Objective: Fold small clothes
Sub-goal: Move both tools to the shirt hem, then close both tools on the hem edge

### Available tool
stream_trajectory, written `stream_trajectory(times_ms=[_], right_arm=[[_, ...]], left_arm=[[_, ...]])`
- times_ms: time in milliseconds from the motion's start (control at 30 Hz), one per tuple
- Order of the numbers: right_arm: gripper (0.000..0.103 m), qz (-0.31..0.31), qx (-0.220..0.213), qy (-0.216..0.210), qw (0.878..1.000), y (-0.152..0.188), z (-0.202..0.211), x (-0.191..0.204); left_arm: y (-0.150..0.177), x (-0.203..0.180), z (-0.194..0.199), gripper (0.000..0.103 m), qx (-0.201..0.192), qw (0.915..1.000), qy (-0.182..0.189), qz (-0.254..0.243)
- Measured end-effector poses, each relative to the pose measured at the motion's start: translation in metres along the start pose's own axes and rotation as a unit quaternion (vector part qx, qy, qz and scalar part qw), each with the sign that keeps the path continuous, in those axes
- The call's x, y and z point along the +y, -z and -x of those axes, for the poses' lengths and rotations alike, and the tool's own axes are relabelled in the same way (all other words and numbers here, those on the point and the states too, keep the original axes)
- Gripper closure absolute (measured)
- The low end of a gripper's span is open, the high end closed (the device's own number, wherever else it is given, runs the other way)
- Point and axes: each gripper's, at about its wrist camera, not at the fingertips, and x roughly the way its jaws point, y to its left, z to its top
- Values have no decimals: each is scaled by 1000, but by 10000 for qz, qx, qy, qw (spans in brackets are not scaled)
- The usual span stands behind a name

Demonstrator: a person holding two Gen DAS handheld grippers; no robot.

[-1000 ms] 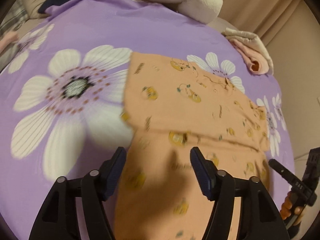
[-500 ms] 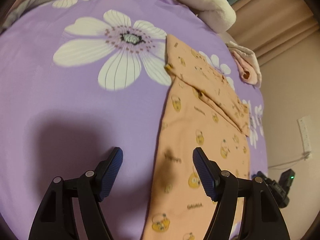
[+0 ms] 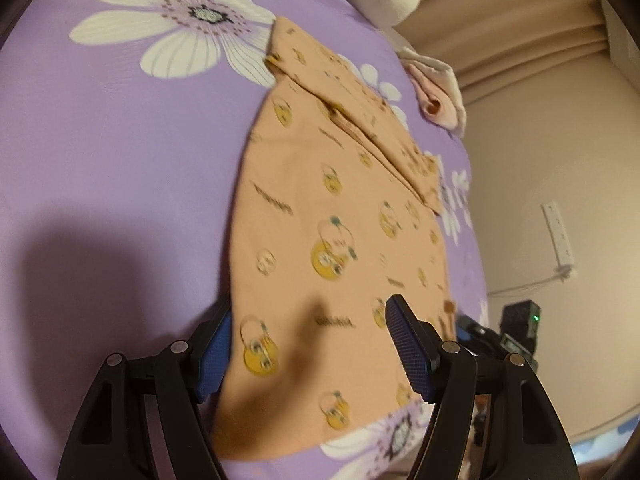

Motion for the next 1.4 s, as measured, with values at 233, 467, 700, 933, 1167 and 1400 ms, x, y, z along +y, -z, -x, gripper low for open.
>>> stream_trajectory(times_ms=[233, 467, 700, 933, 1167, 1400], right_arm=[[47, -68, -10, -274, 9996, -13, -19, 3], [47, -212, -76, -515, 9984, -22, -25, 2], [49, -47, 171, -568, 9982, -6, -20, 6], [49, 228, 491, -524, 9972, 18, -14, 15], [49, 300, 468, -435, 9975, 25, -19, 22], [59, 283, 304, -341, 9986, 20, -25, 25]], left_arm=[[-11, -3, -11, 32, 102, 9999, 108, -11], [-18, -9, -23, 32, 105, 9996, 243, 37], [2, -10, -14, 32, 189, 9996, 195, -81], [21, -6, -3, 32, 215, 9993, 290, 67], [24, -11, -7, 44, 117, 9999, 29, 108], [19, -9, -16, 68, 165, 9996, -144, 191]])
